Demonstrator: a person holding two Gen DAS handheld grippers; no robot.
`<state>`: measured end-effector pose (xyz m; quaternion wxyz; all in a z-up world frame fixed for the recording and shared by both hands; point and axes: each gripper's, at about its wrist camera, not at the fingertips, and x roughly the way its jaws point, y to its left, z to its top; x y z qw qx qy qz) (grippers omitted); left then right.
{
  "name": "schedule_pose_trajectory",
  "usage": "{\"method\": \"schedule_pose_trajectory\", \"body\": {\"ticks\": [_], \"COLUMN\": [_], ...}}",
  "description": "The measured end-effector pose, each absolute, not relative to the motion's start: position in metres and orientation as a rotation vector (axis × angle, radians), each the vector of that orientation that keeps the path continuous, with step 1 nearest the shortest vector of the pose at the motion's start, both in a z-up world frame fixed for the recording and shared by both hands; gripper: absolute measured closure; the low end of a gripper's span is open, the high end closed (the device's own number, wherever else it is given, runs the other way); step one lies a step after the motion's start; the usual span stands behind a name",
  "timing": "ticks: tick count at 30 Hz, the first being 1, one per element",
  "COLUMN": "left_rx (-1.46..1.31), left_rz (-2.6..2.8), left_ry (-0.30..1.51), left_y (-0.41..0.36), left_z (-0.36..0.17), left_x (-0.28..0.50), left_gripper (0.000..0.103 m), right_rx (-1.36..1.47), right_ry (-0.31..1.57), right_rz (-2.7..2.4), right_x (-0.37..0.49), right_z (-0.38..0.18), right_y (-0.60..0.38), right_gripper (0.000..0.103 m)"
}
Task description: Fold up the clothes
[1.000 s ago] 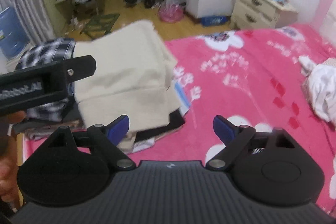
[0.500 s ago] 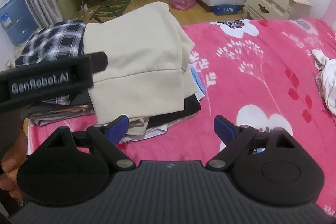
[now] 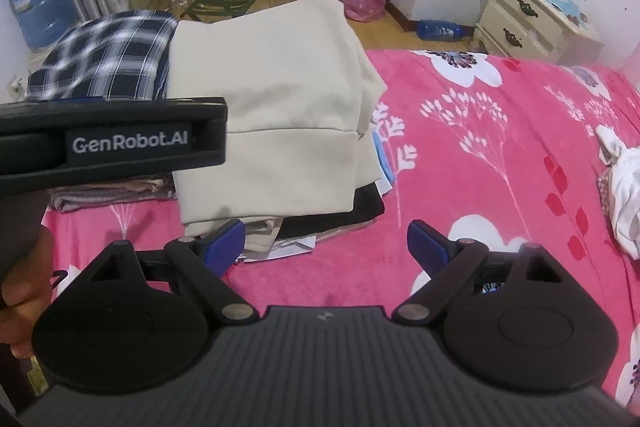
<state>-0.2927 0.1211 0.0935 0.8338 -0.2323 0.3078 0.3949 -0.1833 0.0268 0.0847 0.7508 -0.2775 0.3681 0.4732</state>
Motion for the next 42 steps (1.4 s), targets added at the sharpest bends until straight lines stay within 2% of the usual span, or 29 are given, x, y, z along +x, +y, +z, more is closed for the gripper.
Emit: {"method": "schedule_pose_trajectory", "body": {"ticks": [42], "left_rx": [-0.528], "left_rz": [0.830], "left_ry": [0.696], "left_y": [0.125], "left_z": [0.078], "left_x": [-0.299], "left_gripper": [0.000], "right_rx": [-0.662], "right_ry": [0.815], "right_rz": [1.036], "right_x": [-0.190], "right_z": [0.074], "right_y": [0.032], "right_gripper": [0.015]}}
